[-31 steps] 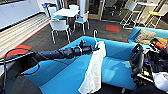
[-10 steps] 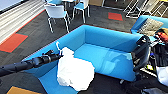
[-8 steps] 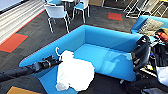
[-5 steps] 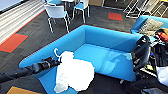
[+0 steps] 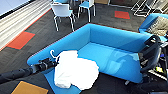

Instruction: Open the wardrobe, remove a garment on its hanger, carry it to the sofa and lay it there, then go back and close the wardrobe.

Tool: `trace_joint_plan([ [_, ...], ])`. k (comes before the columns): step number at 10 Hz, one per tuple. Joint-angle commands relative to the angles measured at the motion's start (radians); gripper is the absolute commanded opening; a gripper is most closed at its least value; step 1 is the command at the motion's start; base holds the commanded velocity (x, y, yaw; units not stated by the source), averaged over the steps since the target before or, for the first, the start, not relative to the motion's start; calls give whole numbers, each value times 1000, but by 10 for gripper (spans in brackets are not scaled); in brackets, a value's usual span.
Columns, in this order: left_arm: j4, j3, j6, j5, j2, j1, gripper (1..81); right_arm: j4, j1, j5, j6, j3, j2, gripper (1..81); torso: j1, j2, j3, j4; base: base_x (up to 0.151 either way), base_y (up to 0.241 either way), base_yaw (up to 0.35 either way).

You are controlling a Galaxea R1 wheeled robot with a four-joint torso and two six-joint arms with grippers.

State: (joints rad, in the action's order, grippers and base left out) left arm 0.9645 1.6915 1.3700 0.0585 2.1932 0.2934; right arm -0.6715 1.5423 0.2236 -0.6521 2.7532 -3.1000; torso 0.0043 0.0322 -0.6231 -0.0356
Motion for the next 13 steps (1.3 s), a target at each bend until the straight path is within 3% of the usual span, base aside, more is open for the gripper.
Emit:
trace_joint_plan([
  [1,14,10,-3,3,-71,-99,10,-10,35,-64,0,0,2,811,0,0,1,-4,0,0,0],
  [2,17,11,-6,3,-81,-83,10,-10,34,-64,0,-1,2,811,0,0,-5,29,0,0,0],
  [3,45,11,-12,3,-84,-67,10,-10,34,-64,0,-1,1,811,0,0,-9,49,0,0,0],
  [4,71,5,-12,1,-81,-49,811,-10,31,-64,0,-3,1,811,0,0,-10,54,0,0,0],
  [9,143,-27,-14,0,-52,57,811,-7,32,-64,0,-3,2,811,0,0,-10,54,0,0,0],
  [10,189,-32,-14,-2,-56,137,811,0,34,-63,-1,0,2,811,0,0,-10,54,0,0,0],
  [13,453,24,-11,-6,13,503,811,1,32,-61,-6,2,2,811,0,0,-10,54,0,0,0],
])
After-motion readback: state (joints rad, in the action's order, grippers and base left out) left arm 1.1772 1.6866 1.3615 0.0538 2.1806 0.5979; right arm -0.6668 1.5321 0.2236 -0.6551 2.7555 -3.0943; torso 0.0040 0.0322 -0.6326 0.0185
